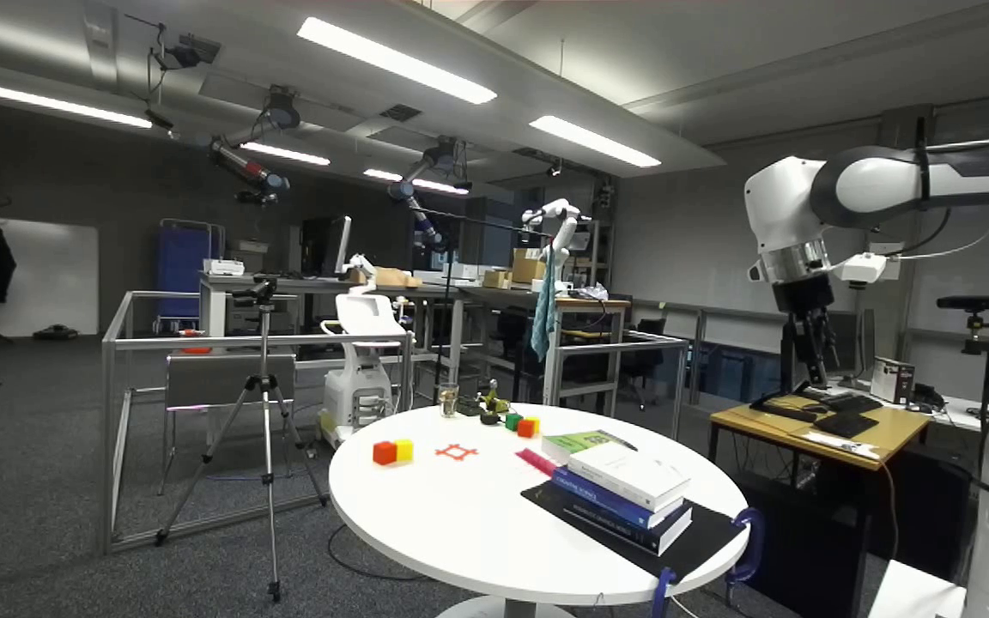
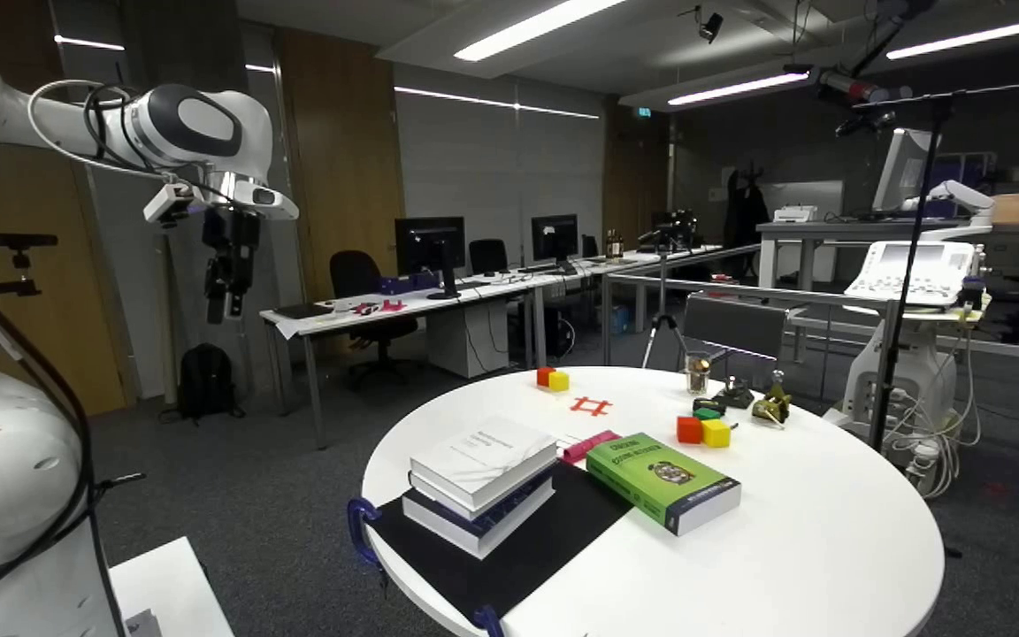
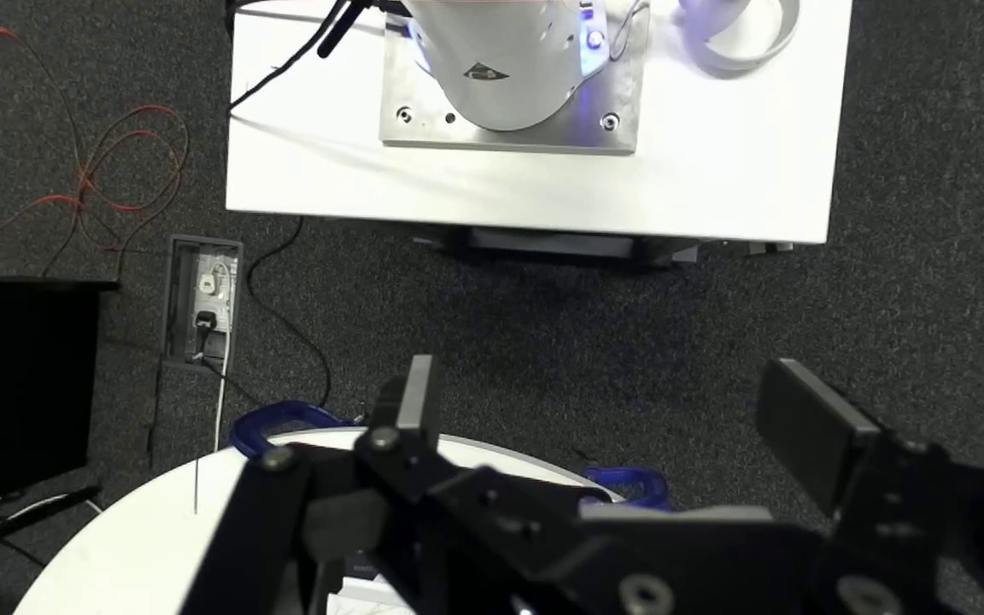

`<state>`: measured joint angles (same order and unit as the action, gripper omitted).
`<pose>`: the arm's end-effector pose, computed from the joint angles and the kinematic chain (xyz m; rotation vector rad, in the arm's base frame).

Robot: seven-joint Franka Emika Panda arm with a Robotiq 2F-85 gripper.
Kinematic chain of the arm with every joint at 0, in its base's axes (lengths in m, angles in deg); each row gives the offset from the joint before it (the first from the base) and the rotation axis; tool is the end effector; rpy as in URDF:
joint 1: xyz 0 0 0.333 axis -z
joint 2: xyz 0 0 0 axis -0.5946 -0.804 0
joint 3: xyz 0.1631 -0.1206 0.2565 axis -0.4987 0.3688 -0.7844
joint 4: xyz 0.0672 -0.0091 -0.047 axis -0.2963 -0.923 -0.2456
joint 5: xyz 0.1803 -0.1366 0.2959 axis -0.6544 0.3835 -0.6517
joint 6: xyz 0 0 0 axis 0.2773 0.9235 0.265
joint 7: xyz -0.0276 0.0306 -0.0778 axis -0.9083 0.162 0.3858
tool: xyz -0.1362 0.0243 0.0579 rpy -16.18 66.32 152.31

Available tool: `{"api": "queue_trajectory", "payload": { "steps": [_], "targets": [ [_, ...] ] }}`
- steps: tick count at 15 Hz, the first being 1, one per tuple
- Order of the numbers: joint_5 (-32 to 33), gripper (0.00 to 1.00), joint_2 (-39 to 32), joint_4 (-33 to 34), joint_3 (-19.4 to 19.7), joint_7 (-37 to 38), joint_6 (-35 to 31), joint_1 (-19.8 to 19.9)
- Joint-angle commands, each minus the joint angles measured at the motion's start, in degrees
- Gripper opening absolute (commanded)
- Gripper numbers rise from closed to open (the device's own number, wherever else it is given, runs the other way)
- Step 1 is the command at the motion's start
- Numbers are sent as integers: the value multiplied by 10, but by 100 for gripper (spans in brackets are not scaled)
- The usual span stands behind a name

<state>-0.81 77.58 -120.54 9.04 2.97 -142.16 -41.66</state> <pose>0.2462 0.1110 0.5248 2.9252 0.0620 -0.4031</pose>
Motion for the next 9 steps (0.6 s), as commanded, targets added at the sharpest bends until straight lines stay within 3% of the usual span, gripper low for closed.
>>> {"api": "queue_trajectory", "payload": {
  "steps": [1, 9],
  "targets": [
    [-20, 100, -26, 29, 44, -26, -22, 3],
    [-57, 100, -79, 110, 161, -140, -46, 21]
  ]
}}
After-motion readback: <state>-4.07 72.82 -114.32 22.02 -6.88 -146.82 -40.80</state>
